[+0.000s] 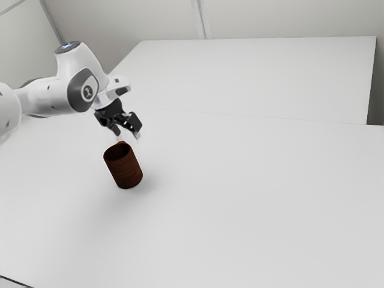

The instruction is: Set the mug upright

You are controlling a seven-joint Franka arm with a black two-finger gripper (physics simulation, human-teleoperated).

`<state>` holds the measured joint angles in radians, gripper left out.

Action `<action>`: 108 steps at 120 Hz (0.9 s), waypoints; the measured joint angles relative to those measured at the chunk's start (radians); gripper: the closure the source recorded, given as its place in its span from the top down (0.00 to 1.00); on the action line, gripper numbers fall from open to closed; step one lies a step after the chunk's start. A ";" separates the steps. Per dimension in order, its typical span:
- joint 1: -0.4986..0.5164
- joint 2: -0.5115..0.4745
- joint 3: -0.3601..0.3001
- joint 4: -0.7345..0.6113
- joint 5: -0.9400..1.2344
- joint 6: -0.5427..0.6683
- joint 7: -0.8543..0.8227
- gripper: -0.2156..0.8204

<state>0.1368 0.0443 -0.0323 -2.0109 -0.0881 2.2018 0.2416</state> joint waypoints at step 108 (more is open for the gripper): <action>0.003 0.119 0.028 0.619 0.025 -0.632 -0.063 0.79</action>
<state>0.1396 0.1632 -0.0043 -1.3921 -0.0628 1.5698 0.1787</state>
